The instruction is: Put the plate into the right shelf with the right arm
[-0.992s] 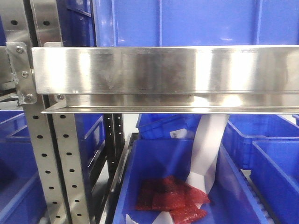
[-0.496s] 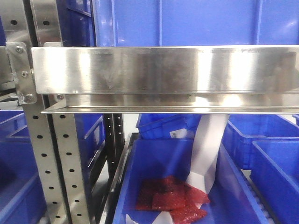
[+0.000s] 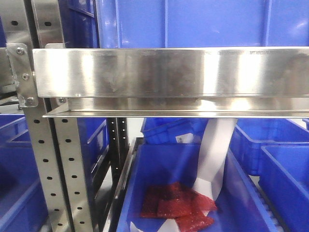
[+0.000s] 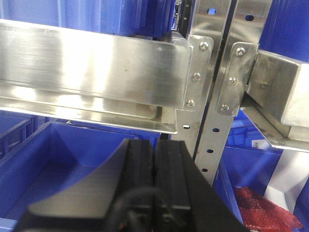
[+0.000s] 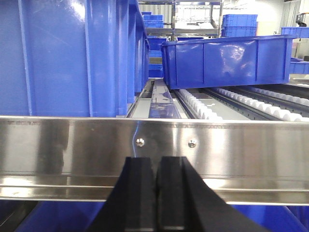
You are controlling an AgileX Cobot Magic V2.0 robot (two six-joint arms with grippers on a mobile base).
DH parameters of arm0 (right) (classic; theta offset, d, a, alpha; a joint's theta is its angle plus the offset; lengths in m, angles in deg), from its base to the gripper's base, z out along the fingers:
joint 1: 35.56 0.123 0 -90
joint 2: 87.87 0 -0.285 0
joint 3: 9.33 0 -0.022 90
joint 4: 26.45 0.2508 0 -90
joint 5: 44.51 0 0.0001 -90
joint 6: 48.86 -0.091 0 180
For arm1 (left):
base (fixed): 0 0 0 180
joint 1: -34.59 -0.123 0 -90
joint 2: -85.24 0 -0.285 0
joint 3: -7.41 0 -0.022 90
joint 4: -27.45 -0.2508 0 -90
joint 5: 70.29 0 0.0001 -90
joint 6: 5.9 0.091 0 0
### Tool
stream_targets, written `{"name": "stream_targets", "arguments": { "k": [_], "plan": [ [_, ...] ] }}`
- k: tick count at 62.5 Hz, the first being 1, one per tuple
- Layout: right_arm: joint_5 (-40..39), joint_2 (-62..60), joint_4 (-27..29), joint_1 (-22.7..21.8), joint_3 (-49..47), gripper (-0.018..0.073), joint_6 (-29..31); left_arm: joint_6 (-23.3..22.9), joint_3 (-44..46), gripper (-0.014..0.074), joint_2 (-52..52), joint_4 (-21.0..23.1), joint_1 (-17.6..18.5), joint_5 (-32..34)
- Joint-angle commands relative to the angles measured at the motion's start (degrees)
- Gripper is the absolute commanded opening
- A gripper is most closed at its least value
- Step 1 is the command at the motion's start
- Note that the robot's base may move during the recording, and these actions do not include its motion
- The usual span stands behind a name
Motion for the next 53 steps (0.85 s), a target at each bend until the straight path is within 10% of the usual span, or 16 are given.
{"name": "stream_targets", "arguments": {
  "k": [1, 53],
  "plan": [
    [-4.8, -0.6, -0.7, -0.4, -0.9, 0.0051, 0.3, -0.4, -0.6, -0.0128, 0.6, 0.5, 0.1, 5.2],
    [-4.8, -0.6, -0.7, -0.4, -0.9, 0.0051, 0.3, -0.4, -0.6, -0.0128, 0.6, 0.5, 0.1, 5.2]
  ]
}}
